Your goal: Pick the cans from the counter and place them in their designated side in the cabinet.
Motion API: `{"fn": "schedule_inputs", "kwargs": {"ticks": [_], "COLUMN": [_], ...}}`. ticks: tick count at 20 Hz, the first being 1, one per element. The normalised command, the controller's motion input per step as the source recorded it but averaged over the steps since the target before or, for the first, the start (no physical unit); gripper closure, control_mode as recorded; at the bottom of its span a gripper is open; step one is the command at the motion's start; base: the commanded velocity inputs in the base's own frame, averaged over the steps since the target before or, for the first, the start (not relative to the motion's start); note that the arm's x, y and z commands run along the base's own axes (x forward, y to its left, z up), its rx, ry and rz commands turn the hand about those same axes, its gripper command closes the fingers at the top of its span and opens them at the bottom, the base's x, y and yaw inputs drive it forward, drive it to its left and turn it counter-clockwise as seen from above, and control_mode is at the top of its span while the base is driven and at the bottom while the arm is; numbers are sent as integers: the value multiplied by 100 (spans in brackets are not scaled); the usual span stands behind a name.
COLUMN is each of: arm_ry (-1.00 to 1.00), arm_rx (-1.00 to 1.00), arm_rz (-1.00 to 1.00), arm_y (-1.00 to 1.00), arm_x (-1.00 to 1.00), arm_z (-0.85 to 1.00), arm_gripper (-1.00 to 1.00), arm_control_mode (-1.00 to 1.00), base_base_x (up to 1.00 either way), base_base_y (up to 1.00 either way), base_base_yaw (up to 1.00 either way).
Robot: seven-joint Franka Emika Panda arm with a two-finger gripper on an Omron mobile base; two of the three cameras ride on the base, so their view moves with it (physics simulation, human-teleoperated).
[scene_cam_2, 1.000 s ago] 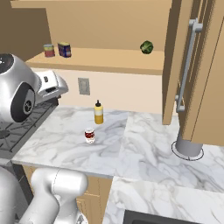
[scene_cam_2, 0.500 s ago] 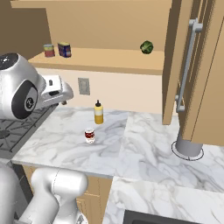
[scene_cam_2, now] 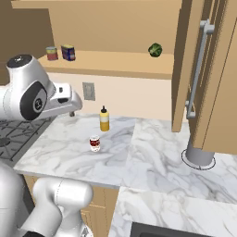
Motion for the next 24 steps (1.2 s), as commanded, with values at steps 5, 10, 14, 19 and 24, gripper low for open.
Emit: {"fn": "schedule_inputs", "kwargs": {"ticks": [5, 10, 14, 19, 24], "arm_ry": [6, -1, -2, -1, -1], "arm_rx": [7, 5, 3, 0, 0], "arm_rz": [0, 0, 0, 0, 0], "arm_y": [-10, -3, -1, -6, -5], "arm_x": [0, 4, 10, 12, 16], "arm_z": [-11, 0, 0, -2, -12], "arm_gripper": [-100, -100, -100, -100, -100], "arm_control_mode": [-100, -100, -100, -100, -100], "base_base_x": [0, 0, 0, 0, 0], "base_base_y": [0, 0, 0, 0, 0], "base_base_yaw": [0, 0, 0, 0, 0]}}
